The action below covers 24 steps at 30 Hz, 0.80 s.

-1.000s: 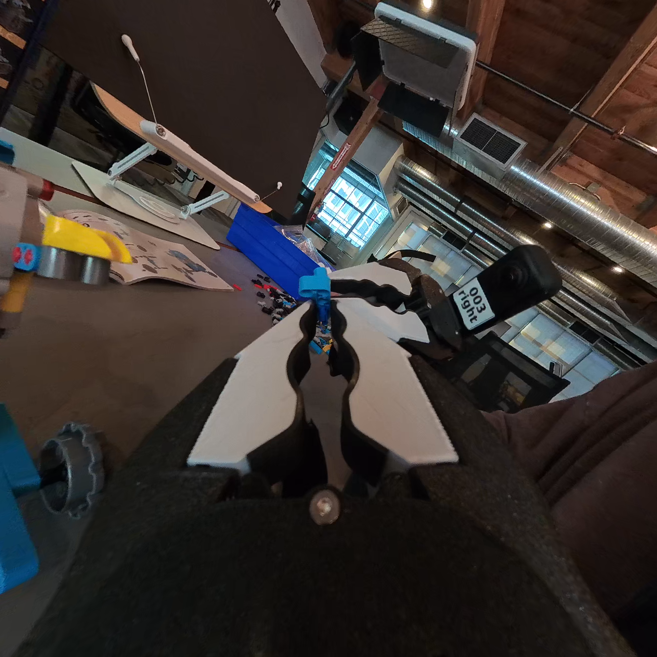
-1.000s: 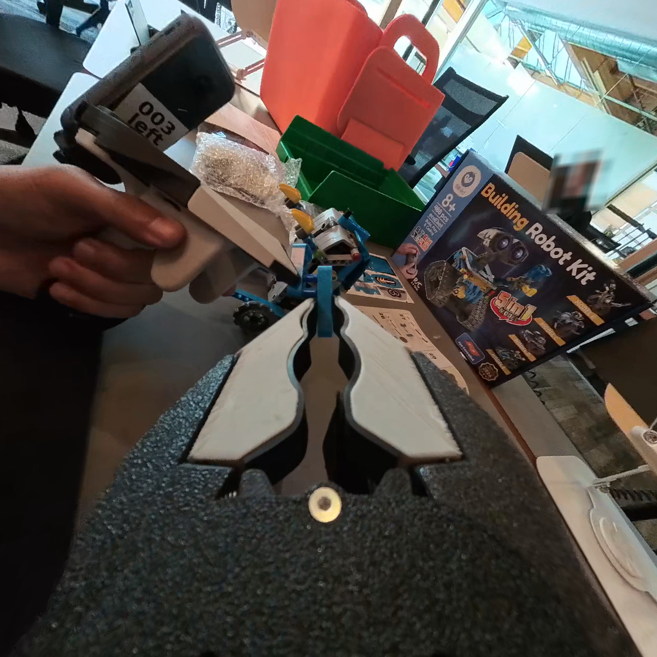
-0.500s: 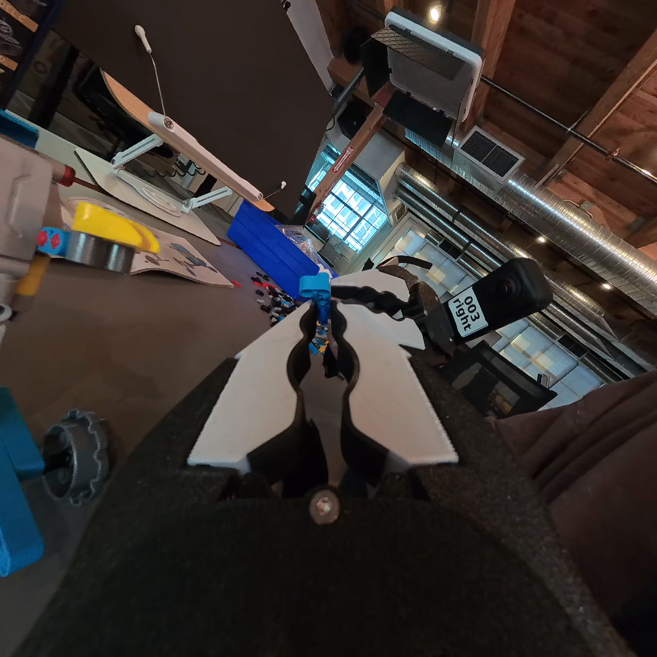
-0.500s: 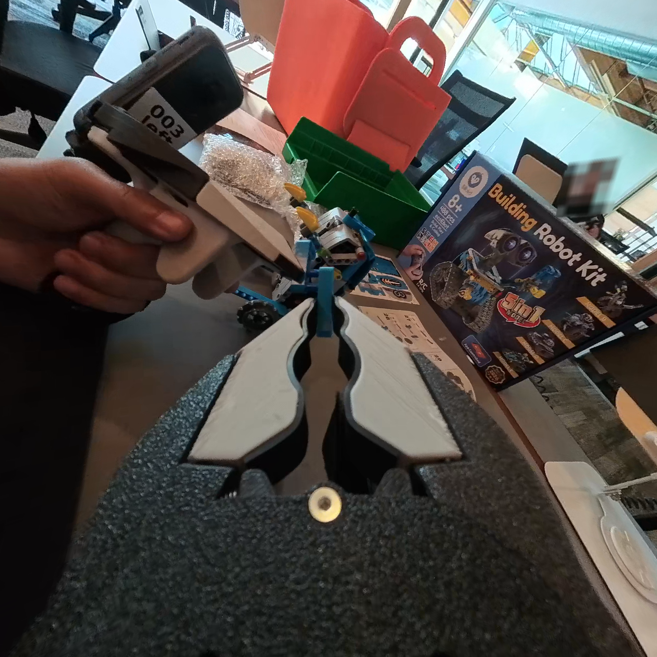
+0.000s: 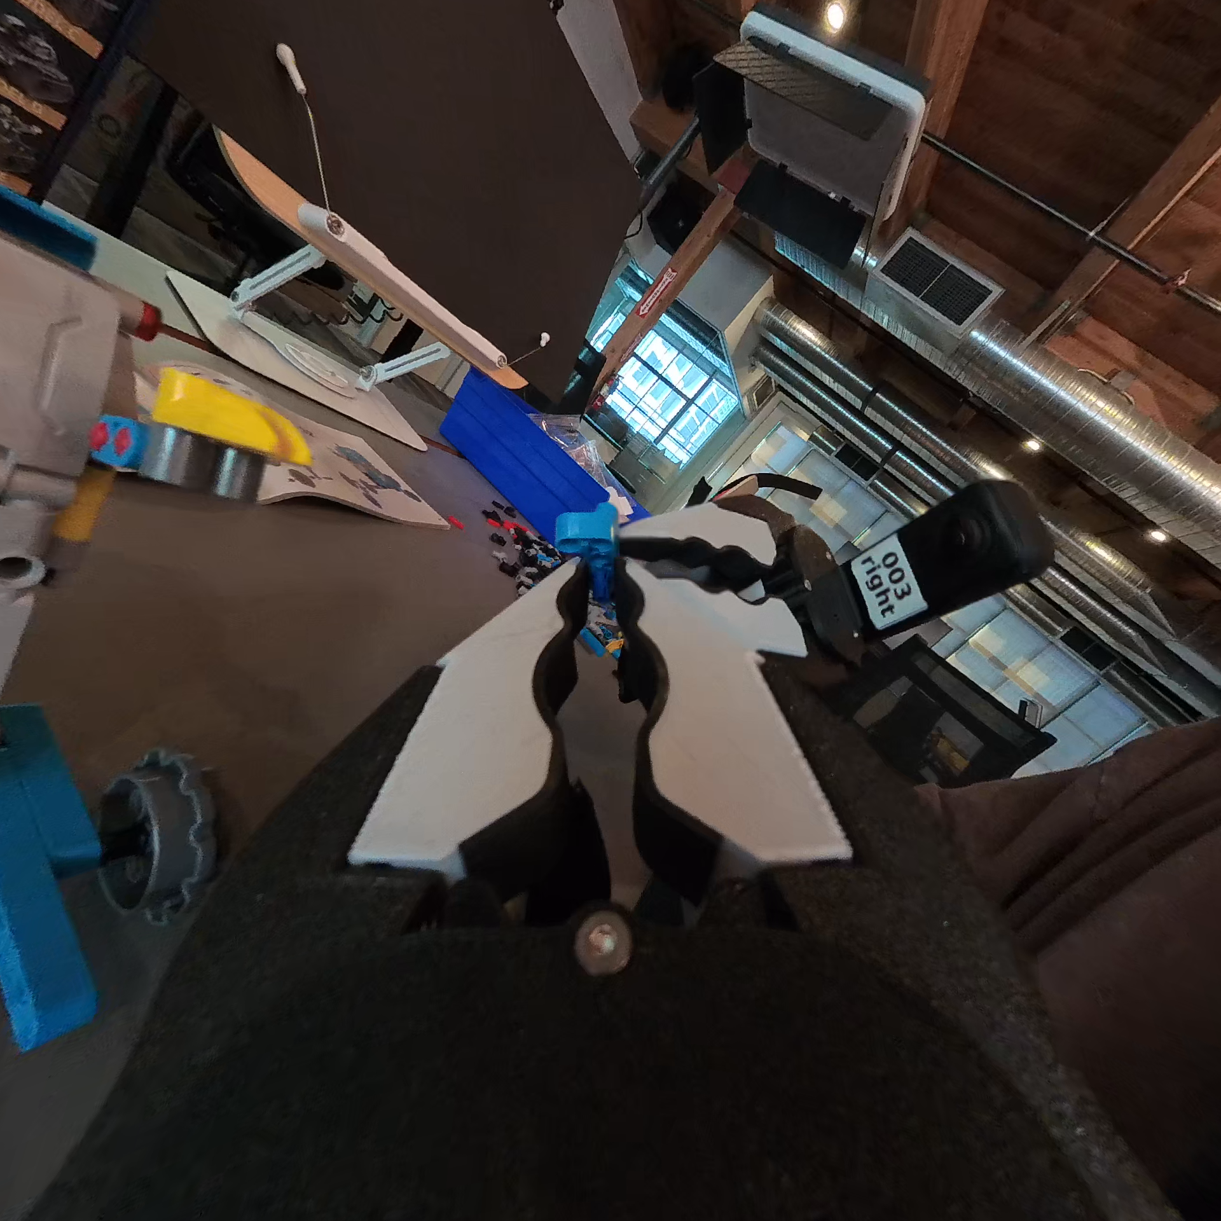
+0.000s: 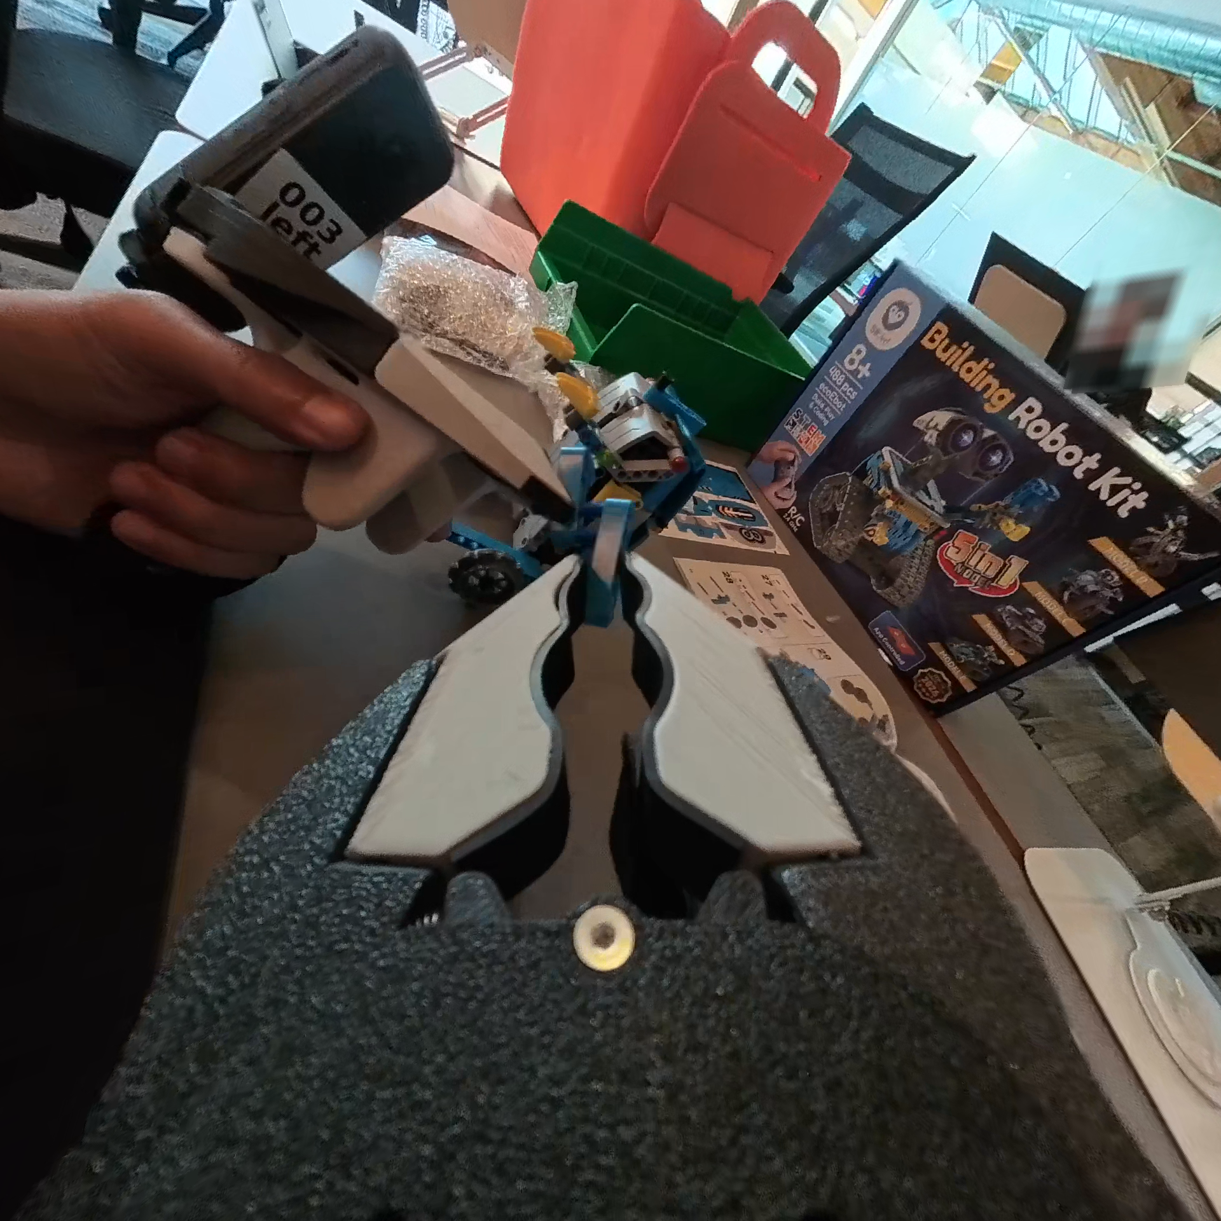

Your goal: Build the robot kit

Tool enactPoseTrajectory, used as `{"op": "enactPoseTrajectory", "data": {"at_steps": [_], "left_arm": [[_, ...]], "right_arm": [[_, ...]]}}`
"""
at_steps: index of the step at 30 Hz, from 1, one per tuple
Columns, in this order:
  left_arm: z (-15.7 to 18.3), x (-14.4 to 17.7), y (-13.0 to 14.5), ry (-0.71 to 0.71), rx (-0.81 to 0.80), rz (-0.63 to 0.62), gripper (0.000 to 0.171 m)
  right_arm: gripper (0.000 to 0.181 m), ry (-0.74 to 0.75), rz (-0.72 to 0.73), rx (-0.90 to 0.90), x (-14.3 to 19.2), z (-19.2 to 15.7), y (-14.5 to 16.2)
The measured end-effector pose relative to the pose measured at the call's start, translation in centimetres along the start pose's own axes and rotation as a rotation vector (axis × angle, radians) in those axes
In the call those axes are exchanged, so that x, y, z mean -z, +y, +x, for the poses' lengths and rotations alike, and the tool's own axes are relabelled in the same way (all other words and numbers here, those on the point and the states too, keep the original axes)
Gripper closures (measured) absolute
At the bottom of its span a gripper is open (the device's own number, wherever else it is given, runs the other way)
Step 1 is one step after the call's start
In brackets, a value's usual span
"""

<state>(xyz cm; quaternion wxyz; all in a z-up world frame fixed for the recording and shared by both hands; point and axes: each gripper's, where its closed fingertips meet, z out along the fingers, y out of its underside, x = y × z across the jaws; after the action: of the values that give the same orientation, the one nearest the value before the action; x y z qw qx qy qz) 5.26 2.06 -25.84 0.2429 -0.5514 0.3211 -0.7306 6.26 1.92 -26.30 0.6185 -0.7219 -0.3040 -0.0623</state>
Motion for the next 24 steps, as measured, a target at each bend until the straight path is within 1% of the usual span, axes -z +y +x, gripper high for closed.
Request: {"op": "enactPoseTrajectory", "data": {"at_steps": [2, 4, 9, 14, 20, 24], "left_arm": [[-0.1, 0.1, -0.1, 0.004, 0.014, 0.006, 0.165], [-0.1, 0.1, -0.1, 0.010, 0.018, -0.001, 0.165], [0.1, -0.1, 0.3, 0.023, 0.012, -0.034, 0.165], [0.1, -0.3, 0.5, 0.027, 0.018, -0.048, 0.165], [0.3, -0.3, 0.6, 0.046, 0.028, -0.056, 0.165], [0.3, -0.2, 0.5, 0.057, 0.041, -0.055, 0.165]], "right_arm": [[0.169, -0.030, 0.011, 0.016, 0.0, -0.5, 0.0], [0.171, -0.087, 0.001, 0.008, 0.0, -1.4, 0.3], [0.163, -0.180, 0.003, -0.088, 0.2, -2.0, 0.7], [0.163, -0.197, 0.019, -0.142, 0.4, -1.8, 0.7], [0.158, -0.268, 0.067, -0.295, 0.7, -1.6, 0.4], [0.161, -0.302, 0.121, -0.308, 1.2, -1.8, -0.3]]}}
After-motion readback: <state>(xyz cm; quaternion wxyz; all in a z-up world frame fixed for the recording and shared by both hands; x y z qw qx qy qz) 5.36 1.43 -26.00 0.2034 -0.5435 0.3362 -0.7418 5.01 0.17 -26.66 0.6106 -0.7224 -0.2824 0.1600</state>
